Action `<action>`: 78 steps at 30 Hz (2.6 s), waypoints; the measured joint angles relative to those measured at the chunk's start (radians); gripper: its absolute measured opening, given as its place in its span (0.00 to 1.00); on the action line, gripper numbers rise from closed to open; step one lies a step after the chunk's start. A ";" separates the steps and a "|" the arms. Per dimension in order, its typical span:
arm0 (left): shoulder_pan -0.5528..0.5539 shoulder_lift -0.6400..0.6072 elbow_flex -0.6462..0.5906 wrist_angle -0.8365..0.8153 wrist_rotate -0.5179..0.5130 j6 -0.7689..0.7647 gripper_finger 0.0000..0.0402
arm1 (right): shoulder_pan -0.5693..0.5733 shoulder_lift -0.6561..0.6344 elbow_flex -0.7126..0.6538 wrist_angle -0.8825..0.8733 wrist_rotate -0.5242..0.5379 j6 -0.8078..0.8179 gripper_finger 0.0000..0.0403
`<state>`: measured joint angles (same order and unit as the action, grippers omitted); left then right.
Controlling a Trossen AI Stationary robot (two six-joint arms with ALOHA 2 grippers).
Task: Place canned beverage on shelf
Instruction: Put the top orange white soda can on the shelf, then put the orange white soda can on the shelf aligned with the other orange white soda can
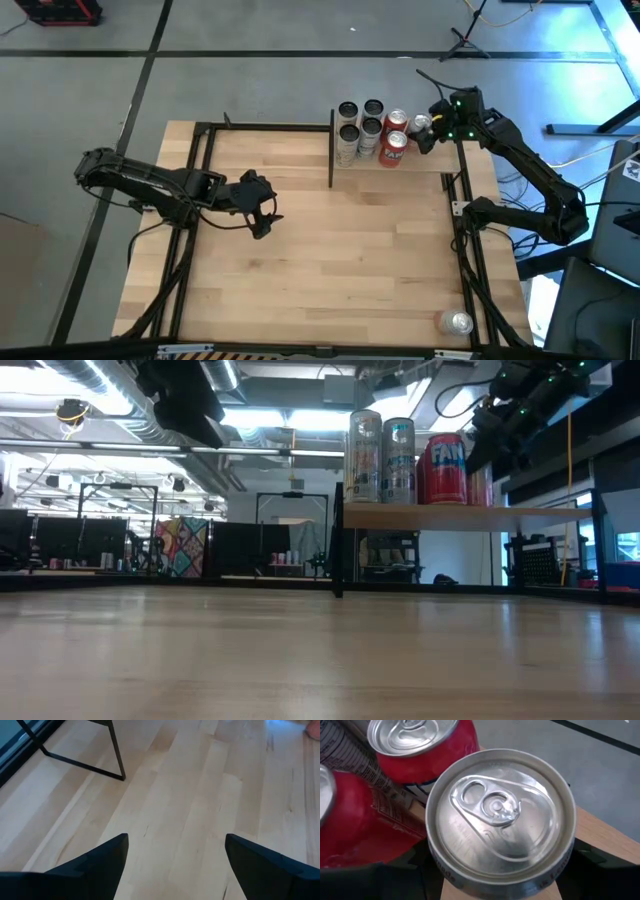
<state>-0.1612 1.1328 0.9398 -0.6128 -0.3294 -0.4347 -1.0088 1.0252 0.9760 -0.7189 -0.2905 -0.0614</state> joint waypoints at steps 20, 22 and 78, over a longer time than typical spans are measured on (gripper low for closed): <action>0.000 0.000 0.000 0.000 0.002 0.001 0.82 | 0.002 0.000 0.296 -0.276 0.042 -0.094 0.91; 0.000 0.000 0.000 0.000 0.002 0.001 0.82 | 0.002 0.000 0.363 -0.344 0.044 -0.097 0.90; -0.120 0.021 0.000 0.287 -0.052 0.019 0.82 | 1.730 0.175 0.501 -0.645 0.352 1.225 0.89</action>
<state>-0.2811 1.1536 0.9398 -0.3259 -0.3816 -0.4160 0.7209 1.2004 1.4773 -1.3640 0.0616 1.1637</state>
